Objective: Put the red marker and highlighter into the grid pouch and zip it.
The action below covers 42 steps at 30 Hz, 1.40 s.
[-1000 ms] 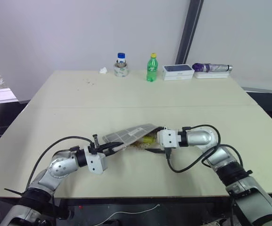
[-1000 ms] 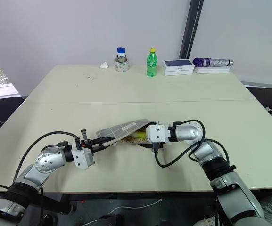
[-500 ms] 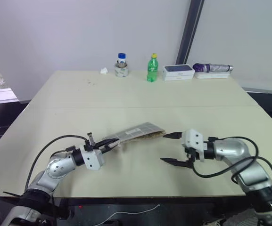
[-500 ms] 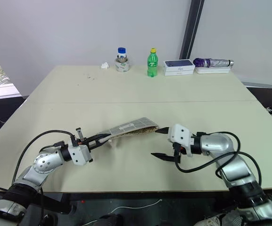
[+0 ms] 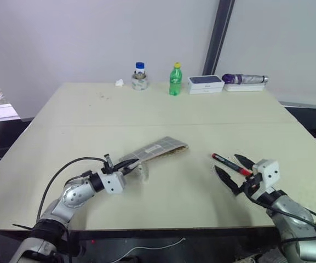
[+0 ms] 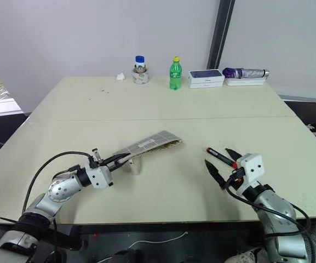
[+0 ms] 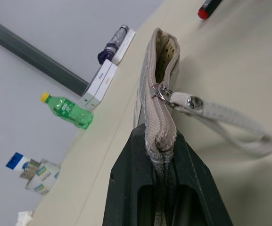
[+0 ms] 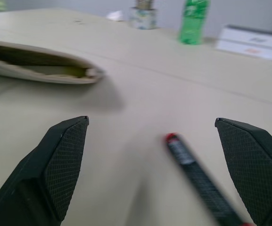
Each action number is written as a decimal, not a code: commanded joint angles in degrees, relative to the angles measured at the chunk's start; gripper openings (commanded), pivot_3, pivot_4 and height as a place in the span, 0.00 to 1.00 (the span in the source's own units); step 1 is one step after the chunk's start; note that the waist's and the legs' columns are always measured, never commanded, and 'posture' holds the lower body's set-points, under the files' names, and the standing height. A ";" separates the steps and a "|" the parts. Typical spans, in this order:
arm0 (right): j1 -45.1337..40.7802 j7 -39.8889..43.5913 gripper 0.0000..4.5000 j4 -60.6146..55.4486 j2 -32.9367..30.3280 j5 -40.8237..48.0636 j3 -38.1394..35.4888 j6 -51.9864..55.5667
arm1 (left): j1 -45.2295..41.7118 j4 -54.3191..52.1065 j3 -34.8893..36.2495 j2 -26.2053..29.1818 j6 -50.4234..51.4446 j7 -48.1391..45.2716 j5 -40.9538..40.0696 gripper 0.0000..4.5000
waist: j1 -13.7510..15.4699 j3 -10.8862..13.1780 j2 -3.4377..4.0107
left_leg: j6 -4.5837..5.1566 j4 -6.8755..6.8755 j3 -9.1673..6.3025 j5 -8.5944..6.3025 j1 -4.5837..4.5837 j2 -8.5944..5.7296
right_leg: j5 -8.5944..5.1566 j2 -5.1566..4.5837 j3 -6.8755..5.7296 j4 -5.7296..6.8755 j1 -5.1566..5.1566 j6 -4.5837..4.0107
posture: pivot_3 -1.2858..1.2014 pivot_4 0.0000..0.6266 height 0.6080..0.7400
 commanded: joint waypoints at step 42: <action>-19.45 17.85 0.07 5.46 -7.89 -3.11 18.62 11.64 | -0.44 -2.59 -0.32 1.90 -0.42 -1.96 -0.68 0.00 | 0.22 -0.02 -0.02 | -0.02 0.00 -0.03 0.01 -0.04 0.01 | 0.00 0.02 0.01 -0.03 -0.05 0.00 | 0.52 0.24 1.00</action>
